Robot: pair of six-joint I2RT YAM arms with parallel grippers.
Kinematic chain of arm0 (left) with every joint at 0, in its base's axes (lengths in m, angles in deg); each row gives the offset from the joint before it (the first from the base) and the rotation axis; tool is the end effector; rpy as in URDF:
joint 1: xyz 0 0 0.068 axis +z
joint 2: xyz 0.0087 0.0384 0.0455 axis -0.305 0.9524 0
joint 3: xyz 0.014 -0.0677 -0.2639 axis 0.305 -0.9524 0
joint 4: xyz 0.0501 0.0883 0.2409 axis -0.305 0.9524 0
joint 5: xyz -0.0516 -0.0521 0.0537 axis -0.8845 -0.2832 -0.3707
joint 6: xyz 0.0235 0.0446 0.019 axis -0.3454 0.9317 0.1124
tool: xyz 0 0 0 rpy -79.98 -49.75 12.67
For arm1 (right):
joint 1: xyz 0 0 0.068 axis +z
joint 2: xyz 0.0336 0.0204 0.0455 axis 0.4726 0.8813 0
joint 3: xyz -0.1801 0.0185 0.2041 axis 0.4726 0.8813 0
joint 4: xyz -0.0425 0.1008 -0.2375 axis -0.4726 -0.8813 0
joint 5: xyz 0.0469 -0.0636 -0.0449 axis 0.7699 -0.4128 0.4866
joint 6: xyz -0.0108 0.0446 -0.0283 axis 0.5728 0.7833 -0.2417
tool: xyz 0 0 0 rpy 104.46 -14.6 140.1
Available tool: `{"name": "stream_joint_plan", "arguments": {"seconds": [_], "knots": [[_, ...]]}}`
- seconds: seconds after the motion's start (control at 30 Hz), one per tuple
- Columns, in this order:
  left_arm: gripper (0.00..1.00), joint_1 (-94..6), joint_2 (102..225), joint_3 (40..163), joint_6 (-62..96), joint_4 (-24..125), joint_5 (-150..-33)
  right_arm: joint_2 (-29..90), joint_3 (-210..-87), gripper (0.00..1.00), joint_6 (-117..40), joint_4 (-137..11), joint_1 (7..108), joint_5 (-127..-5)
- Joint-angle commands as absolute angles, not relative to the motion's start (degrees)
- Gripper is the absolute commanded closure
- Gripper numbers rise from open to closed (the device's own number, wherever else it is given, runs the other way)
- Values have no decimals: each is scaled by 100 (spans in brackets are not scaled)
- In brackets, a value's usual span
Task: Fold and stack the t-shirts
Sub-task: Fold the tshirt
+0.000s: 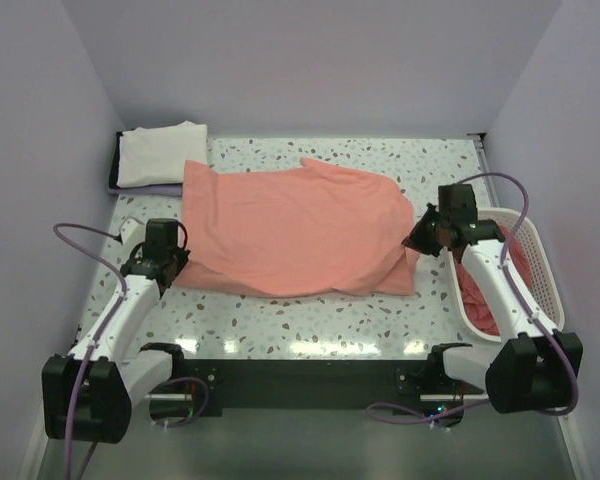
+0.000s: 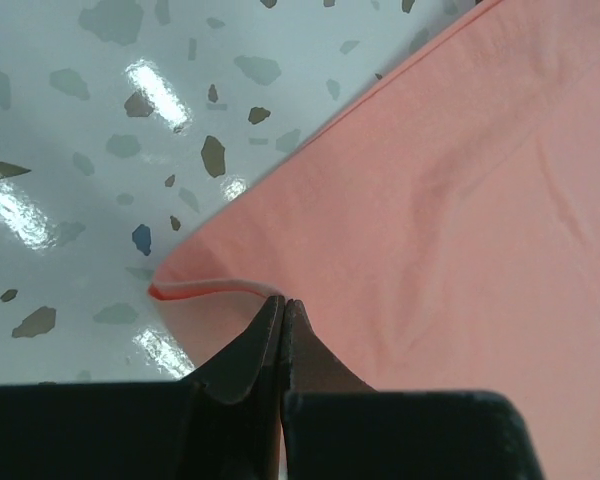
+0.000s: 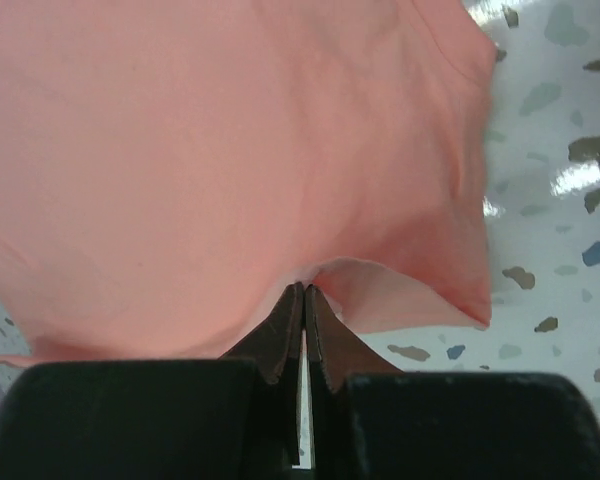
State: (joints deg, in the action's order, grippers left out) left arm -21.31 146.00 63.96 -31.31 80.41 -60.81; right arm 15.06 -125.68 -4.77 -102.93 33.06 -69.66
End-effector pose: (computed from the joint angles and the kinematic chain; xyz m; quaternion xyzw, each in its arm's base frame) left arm 0.1956 0.0014 0.2131 -0.4913 0.7853 -0.0181 0.3763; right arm 0.2281 0.0220 0.2705 0.2780 0.9066 0.1541 0.2777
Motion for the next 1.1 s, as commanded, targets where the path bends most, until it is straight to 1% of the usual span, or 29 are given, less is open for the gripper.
{"name": "stream_joint_plan", "arguments": {"seconds": [0.0,0.37,0.73,0.77,1.07], "knots": [[100,-2110,14887,6551,-3210,7365,-6003,1940,-13251,100,-622,-9713,3303,-6998],[100,-1995,15284,6455,-3280,6820,-5800,2486,-13779,100,-683,-9414,3295,-7262],[100,-1776,15311,6253,-3157,6381,-5914,2759,-13805,100,-745,-9168,3303,-7376],[100,-1602,15319,6218,-3113,6320,-5949,2768,-13805,100,-753,-9142,3295,-7376],[100,-1354,15548,6183,-2946,6030,-6160,3067,-13805,100,-745,-8940,3286,-7561]]}}
